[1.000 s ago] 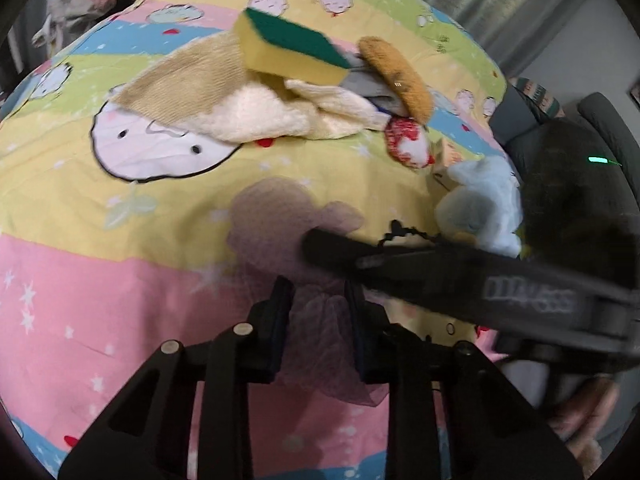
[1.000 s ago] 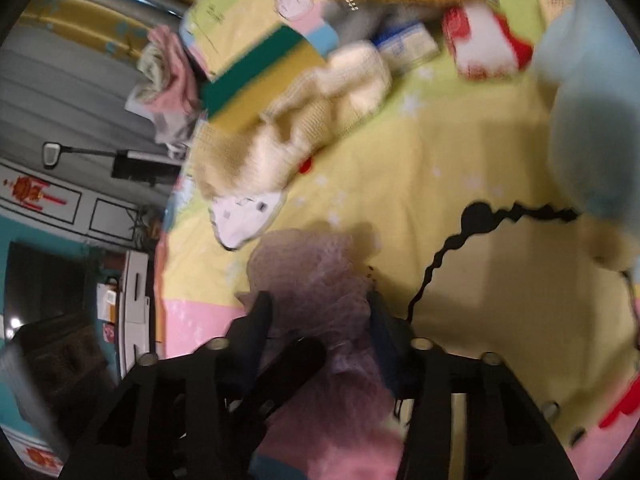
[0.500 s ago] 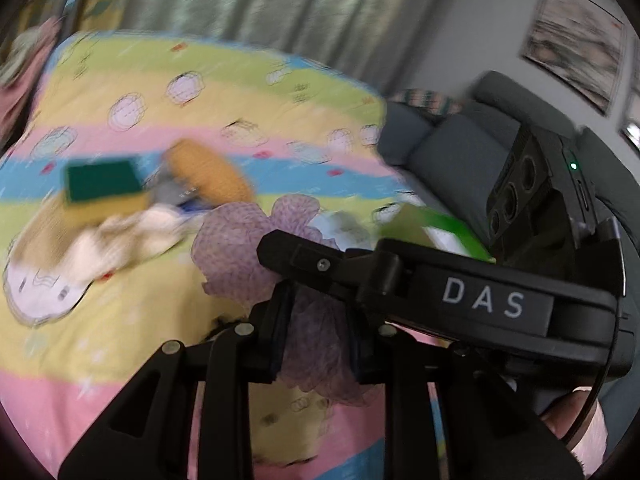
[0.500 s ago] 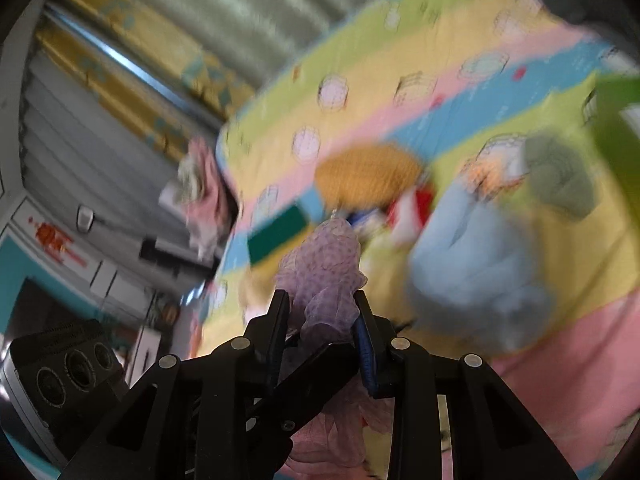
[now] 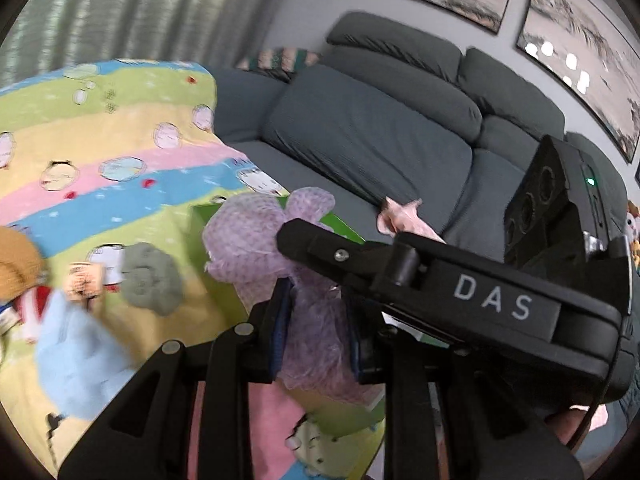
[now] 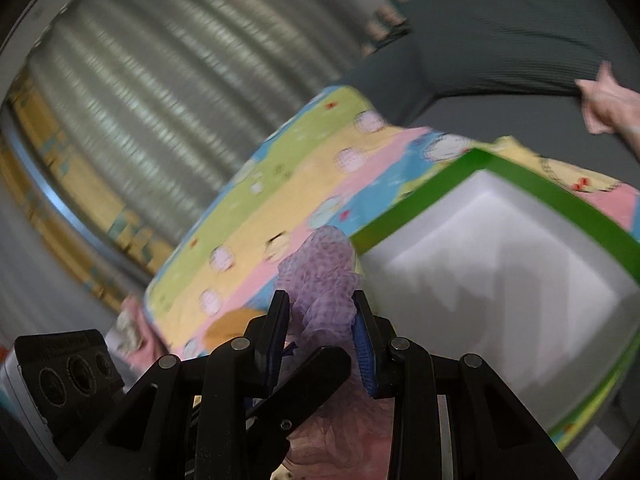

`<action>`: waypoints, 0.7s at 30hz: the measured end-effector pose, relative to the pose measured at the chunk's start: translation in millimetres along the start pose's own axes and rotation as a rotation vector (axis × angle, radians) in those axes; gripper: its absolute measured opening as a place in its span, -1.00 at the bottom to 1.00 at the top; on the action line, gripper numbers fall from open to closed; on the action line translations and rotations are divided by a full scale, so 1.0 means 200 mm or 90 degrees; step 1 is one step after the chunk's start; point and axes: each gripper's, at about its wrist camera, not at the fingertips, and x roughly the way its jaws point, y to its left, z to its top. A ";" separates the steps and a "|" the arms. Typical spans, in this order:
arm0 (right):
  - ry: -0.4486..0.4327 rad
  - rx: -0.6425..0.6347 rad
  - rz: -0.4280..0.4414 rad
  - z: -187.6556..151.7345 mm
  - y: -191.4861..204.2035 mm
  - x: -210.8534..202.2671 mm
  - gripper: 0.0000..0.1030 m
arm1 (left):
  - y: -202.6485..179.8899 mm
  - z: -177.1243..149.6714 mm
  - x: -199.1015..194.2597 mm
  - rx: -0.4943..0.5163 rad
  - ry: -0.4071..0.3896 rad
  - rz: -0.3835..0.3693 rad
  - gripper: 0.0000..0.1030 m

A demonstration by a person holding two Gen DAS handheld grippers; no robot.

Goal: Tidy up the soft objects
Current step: 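Carry the puff with the right tool into the green-rimmed box and release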

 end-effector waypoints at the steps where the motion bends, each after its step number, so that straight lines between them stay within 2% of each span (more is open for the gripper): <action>1: -0.005 0.007 -0.008 0.01 -0.02 -0.01 -0.34 | -0.02 0.01 0.06 0.005 0.012 -0.010 -0.58; 4: -0.015 0.037 -0.047 0.03 -0.11 -0.03 -0.34 | -0.09 0.00 0.15 0.013 0.040 -0.024 -0.58; 7: -0.015 0.059 -0.080 0.04 -0.18 -0.02 -0.34 | -0.13 -0.01 0.23 0.017 0.069 -0.017 -0.58; 14: -0.013 0.091 -0.111 0.03 -0.32 -0.03 -0.34 | -0.12 -0.04 0.34 -0.017 0.108 -0.025 -0.57; 17: -0.018 0.100 -0.138 0.03 -0.35 -0.03 -0.34 | -0.14 -0.05 0.37 -0.018 0.117 -0.022 -0.48; 19: -0.022 0.110 -0.149 0.03 -0.38 -0.03 -0.34 | -0.15 -0.06 0.39 -0.017 0.126 -0.016 -0.35; 21: -0.026 0.120 -0.160 0.03 -0.41 -0.04 -0.33 | -0.15 -0.07 0.42 -0.018 0.140 -0.019 0.08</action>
